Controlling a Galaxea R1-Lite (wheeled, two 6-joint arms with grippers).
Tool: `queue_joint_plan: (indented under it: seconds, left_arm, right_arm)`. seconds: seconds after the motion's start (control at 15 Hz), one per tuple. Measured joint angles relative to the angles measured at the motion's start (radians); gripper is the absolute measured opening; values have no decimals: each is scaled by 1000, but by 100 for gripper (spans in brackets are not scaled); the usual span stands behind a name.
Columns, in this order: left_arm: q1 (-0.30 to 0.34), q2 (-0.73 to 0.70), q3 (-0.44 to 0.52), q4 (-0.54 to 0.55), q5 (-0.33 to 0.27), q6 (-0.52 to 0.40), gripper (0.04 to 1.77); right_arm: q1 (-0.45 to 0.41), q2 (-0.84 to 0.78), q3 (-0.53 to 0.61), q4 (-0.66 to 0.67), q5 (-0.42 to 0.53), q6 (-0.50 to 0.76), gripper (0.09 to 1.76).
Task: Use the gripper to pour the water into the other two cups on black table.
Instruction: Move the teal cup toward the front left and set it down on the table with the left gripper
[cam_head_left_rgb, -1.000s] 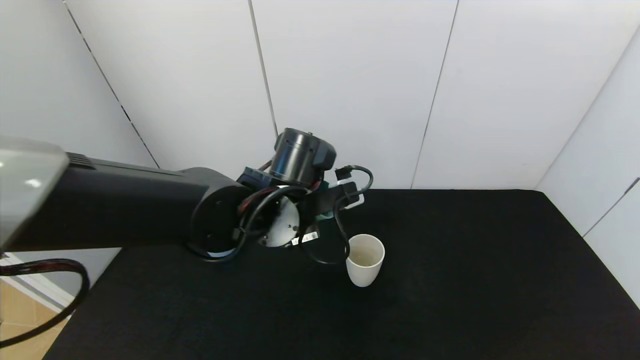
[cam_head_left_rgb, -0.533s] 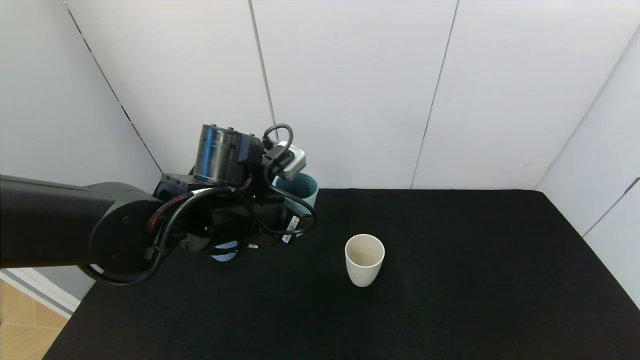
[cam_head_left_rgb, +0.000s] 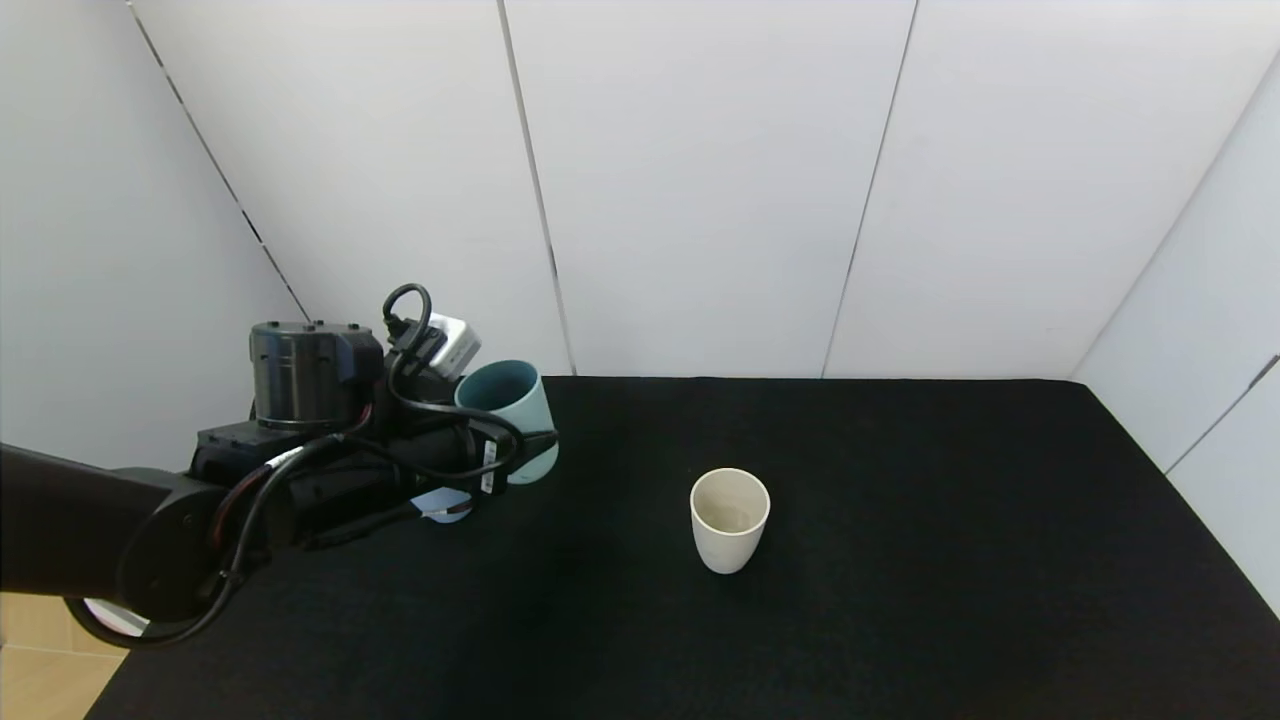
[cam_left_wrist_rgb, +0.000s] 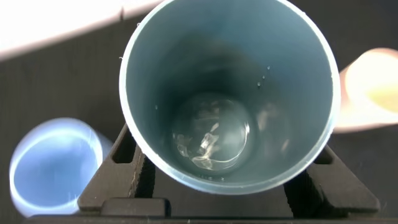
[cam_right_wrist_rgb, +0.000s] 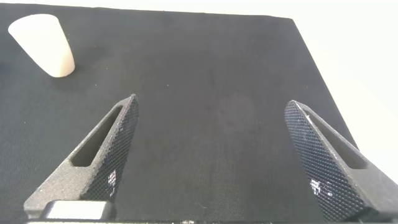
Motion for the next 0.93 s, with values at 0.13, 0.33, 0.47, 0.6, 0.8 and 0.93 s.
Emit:
queue_joint_plan:
  seconds: [0.13,0.33,0.47,0.6,0.8,0.93]
  left_arm:
    - [23,13,39,-74,-11,-29,114]
    - [15,66,63,-145,-14,-32,114]
    - [-17,109,75,-160,-13,-29,114]
    - [-39,152,77,-163,-7,-27,114]
    - [-54,209,69,-203,2,-28,114]
    - [-62,239,72,-242,5,-28,114]
  right_arm:
    - [0,0,0,0,0,-1,171]
    - [0,0,0,0,0,-1,171]
    - [0,0,0,0,0,0,171]
    - [0,0,0,0,0,-1,171]
    - [0,0,0,0,0,-1,171]
    - [0,0,0,0,0,-1,171]
